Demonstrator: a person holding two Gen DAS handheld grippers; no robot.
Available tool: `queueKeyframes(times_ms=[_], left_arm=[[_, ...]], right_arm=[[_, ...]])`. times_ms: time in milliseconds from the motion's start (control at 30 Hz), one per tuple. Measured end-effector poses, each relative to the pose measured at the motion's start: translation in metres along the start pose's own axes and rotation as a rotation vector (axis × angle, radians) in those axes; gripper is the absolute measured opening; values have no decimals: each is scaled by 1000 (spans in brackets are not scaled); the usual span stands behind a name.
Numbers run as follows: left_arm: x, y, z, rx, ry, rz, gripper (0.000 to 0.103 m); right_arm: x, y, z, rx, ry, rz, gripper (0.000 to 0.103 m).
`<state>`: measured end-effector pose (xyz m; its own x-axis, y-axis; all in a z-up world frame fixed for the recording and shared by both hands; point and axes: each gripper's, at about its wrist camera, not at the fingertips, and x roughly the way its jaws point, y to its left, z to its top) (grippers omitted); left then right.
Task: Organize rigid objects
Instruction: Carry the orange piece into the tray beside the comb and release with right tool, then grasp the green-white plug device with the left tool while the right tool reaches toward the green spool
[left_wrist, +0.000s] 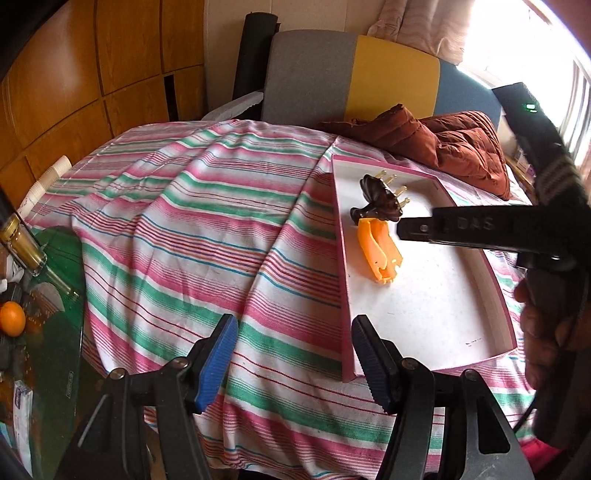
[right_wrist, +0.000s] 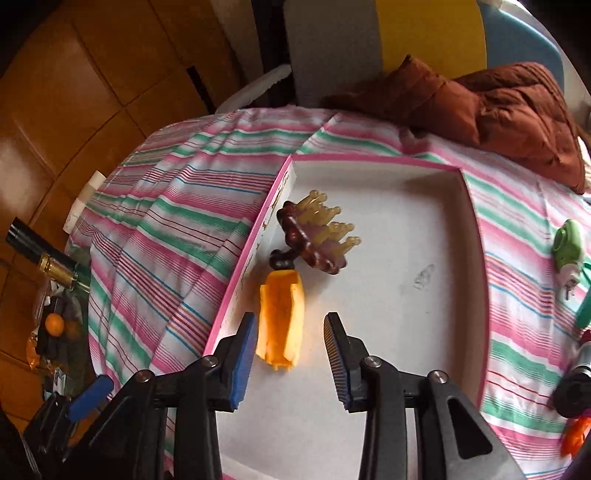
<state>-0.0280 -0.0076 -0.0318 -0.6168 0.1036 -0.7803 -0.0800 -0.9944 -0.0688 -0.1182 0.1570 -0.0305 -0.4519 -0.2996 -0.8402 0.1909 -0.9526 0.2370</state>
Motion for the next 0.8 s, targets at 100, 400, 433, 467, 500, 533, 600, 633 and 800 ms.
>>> queueKeyframes(times_ms=[100,400,433,467,500,533,600,633,800], left_arm=[[-2,-5,0,11,-1,-5,65],[-5,-19,-1,41,4,-1,65],[-5,-20,-1,43,6,-2,65],[-5,-22,-1,46,9,-2,65],[-4,-24,-1,49,15,-5,65],[-3,-26,-1,51,21,-12,65],[-3,-30,0,59,26,-23,65],[-2,-33,0,67,25,-25,65],[-2,-51,3,112,16,-36,65]], right_arm=[[-16,-8,-6,-8,-30,-25,37],[-50,-42,-20,10,-94,-109,37],[-53,-48,-21,18,-100,-119,37],[-56,-55,-23,27,-107,-131,37],[-60,-61,-23,35,-113,-143,37],[-64,-68,-24,44,-120,-156,37],[-72,-83,-25,65,-134,-186,37],[-77,-92,-25,77,-141,-201,37],[-106,-139,-29,140,-190,-282,37]])
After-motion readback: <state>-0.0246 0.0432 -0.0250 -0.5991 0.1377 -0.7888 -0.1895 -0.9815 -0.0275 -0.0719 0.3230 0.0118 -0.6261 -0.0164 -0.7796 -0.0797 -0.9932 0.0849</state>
